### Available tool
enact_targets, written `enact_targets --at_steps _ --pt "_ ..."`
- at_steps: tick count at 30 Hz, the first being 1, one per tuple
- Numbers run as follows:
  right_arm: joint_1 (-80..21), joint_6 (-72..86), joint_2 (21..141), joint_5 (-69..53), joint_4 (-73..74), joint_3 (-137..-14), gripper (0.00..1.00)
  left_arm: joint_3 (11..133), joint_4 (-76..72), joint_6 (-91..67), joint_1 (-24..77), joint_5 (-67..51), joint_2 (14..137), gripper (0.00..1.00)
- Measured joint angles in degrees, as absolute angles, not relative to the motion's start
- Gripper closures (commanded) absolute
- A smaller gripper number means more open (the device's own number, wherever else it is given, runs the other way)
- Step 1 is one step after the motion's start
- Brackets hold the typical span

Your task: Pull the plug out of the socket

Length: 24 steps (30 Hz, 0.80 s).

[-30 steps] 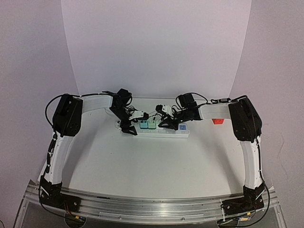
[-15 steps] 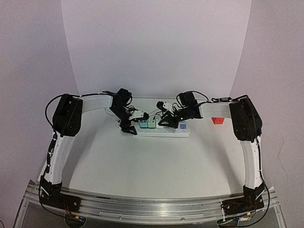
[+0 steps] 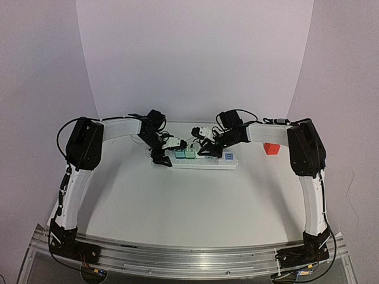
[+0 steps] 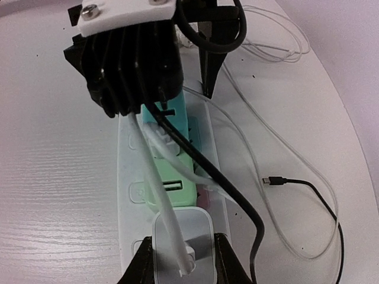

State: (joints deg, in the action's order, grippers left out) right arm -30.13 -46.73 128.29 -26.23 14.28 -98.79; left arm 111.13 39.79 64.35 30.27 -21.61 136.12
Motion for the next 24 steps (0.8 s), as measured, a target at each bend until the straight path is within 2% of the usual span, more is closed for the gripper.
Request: enact_targets --at_steps 14,24 --pt "-31.7 -59.0 128.2 -21.6 15.1 -99.0 1.00 110.9 39.5 63.1 30.3 -19.9 135.8 1.00" --pt "-28.6 -45.5 127.8 -27.5 5.7 -99.0 1.00 110.9 39.5 63.1 30.3 -19.5 135.8 1.00"
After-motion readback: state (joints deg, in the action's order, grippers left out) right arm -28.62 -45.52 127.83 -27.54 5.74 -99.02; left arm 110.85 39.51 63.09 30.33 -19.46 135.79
